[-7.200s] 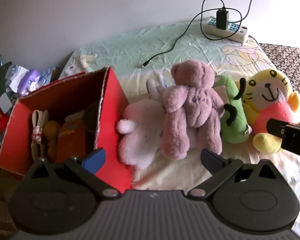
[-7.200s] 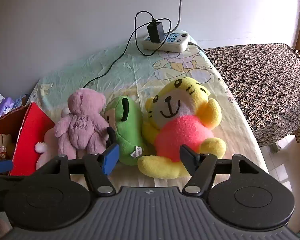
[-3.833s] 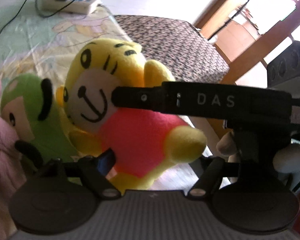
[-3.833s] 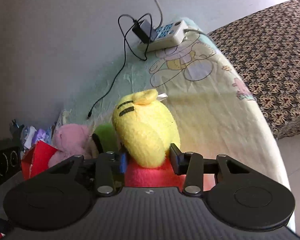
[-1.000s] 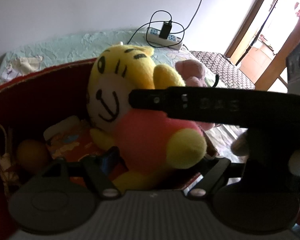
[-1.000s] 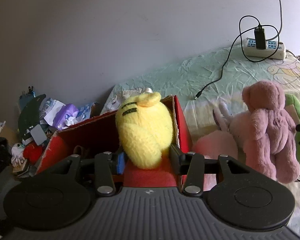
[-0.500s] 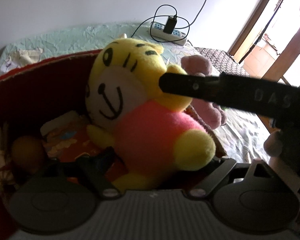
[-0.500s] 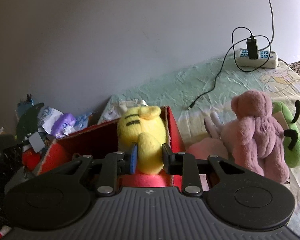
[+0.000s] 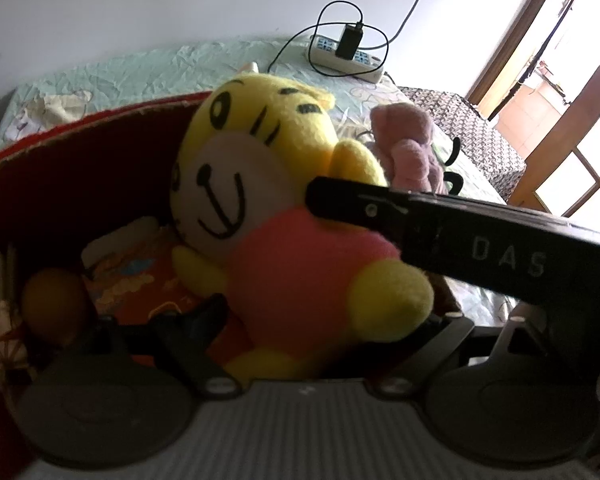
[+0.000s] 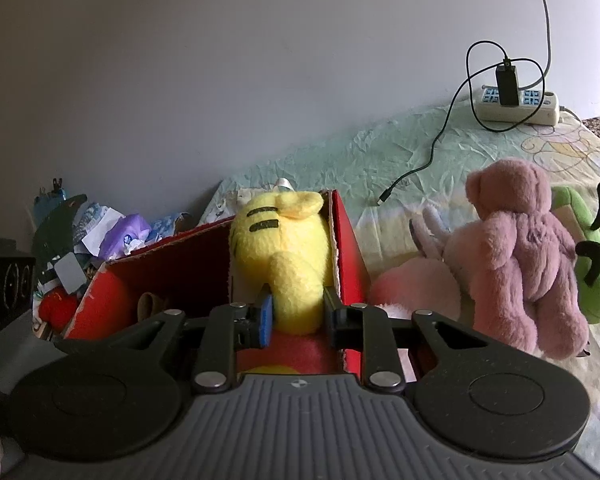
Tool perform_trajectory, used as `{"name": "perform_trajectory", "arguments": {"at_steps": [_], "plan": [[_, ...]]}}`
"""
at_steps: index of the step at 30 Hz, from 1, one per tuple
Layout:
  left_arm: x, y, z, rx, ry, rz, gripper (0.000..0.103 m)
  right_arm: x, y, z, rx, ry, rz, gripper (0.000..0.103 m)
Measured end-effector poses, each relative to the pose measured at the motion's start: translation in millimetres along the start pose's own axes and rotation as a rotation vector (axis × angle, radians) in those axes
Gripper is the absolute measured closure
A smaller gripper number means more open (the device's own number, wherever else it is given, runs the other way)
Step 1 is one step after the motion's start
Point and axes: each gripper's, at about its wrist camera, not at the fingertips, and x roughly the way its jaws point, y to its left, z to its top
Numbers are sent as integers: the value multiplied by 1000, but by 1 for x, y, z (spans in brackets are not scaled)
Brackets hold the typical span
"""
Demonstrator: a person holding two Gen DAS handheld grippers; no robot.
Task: Organize objects
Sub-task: 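Lower the tiger plush into the red box and open the right gripper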
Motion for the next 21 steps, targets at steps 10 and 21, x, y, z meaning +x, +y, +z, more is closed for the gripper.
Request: {"name": "perform_trajectory", "arguments": {"at_steps": [10,21], "plan": [[3,-3,5,-14,49,33,10,-2,-5,0,28,12,29,79],[0,-4,7,-28,71,57,10,-4,-7,1,43,16,42,79]]}}
